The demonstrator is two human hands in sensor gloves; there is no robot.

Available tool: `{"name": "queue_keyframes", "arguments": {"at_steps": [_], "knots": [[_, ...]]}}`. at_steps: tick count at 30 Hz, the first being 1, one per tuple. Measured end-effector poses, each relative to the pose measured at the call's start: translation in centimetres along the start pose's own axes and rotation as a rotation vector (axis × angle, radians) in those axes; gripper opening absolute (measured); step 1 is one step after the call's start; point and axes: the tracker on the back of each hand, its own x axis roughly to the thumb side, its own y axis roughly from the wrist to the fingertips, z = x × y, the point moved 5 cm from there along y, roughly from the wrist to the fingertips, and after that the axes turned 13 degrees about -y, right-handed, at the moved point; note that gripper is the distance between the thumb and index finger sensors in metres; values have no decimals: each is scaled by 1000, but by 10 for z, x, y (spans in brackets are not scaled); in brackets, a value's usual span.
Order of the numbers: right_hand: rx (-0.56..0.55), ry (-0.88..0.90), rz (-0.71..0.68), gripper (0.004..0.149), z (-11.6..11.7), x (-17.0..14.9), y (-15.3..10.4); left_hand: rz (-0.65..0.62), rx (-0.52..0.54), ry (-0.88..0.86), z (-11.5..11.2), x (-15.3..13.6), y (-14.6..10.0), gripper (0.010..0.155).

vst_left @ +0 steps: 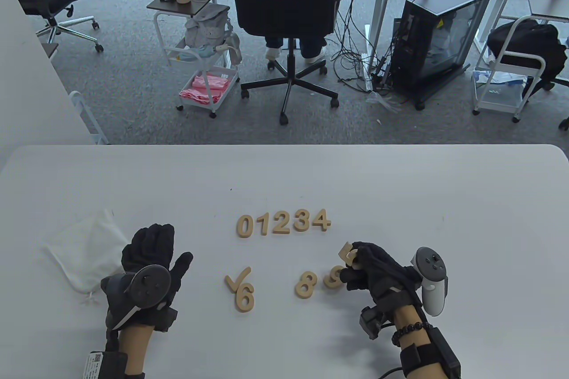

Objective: Empty bag and arrange number blocks in order

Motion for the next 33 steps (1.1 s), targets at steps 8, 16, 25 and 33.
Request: {"name": "queue_keyframes", "arguments": {"at_steps": [8, 16, 25, 33], "knots": [[-77, -24, 31, 50, -15, 13, 6, 8, 13, -2, 3, -3, 1, 74], [-258, -276, 153, 47, -49, 29, 38, 10, 14, 6, 4, -3, 0, 74], [-324, -680, 297, 51, -49, 54, 86, 19, 19, 11, 5, -5, 0, 75], [-343, -933, 378, 50, -28, 43, 118, 27, 5, 18, 3, -6, 1, 74]]}}
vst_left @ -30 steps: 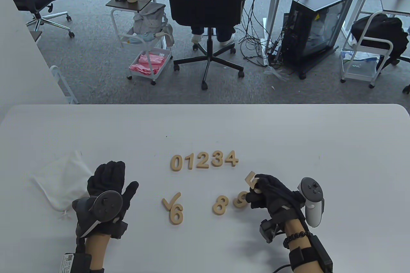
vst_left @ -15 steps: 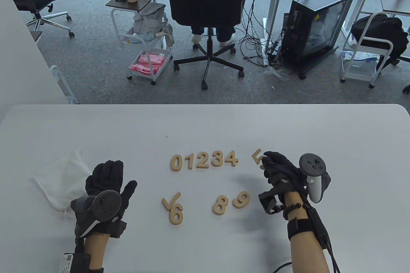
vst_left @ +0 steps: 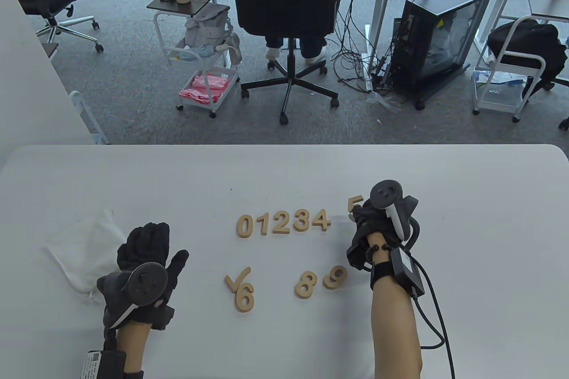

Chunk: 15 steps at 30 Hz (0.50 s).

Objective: Empty bag and arrange number blocks in order

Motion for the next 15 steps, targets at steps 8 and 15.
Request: {"name": "queue_keyframes", "arguments": {"at_steps": [8, 15], "knots": [[11, -147, -5, 48, 24, 23, 10, 0, -8, 6, -1, 1, 1, 74], [16, -188, -31, 48, 28, 36, 15, 8, -5, 3, 0, 0, 1, 75]]}}
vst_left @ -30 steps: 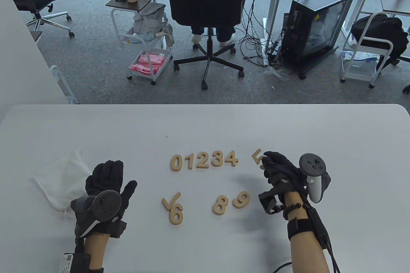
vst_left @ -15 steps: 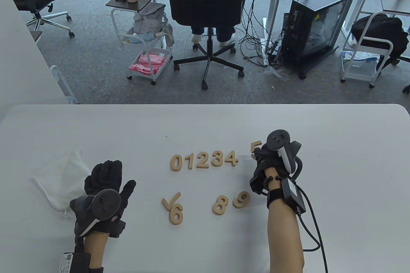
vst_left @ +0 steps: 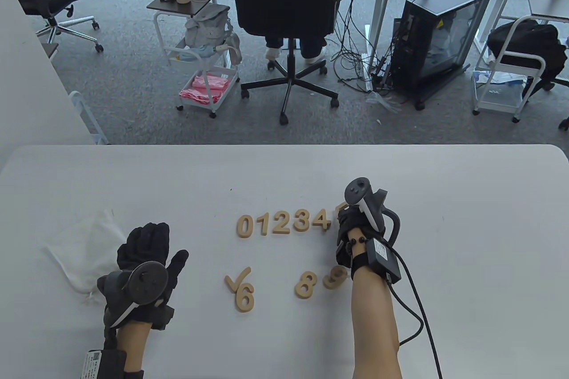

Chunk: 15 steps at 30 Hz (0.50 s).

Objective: Empty bag and arrange number blocks in order

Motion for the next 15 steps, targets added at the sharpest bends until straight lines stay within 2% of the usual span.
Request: {"name": "queue_keyframes", "arguments": {"at_steps": [15], "knots": [[-46, -174, 4, 47, 5, 6, 2, 0, -1, 1, 0, 0, 1, 75]]}}
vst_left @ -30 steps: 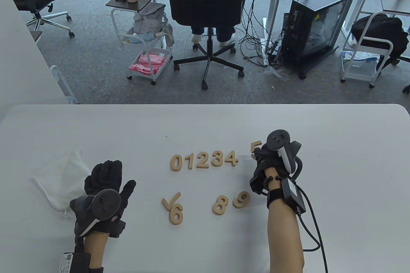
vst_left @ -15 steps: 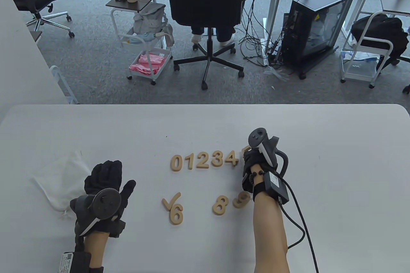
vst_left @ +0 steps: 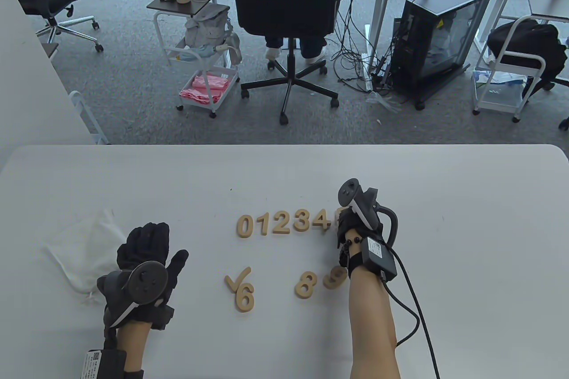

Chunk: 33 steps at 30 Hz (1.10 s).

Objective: Empty bag and arrange number blocks in order

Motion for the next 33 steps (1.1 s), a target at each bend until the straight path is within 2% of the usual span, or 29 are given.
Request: {"name": "queue_keyframes", "arguments": {"at_steps": [13, 21, 27, 29, 33], "knots": [[-18, -107, -35, 43, 3, 7, 0, 5, 1, -2, 0, -1, 0, 75], [-16, -108, -35, 43, 3, 8, 0, 5, 0, -2, 0, -1, 0, 75], [50, -71, -17, 50, 5, 1, -2, 3, -8, 0, -2, -1, 0, 75], [53, -52, -21, 52, 0, -4, -6, 1, -12, 2, -3, 0, 0, 75], [-16, 0, -91, 55, -25, -12, -22, -10, -13, 3, -3, 2, 0, 75]]}}
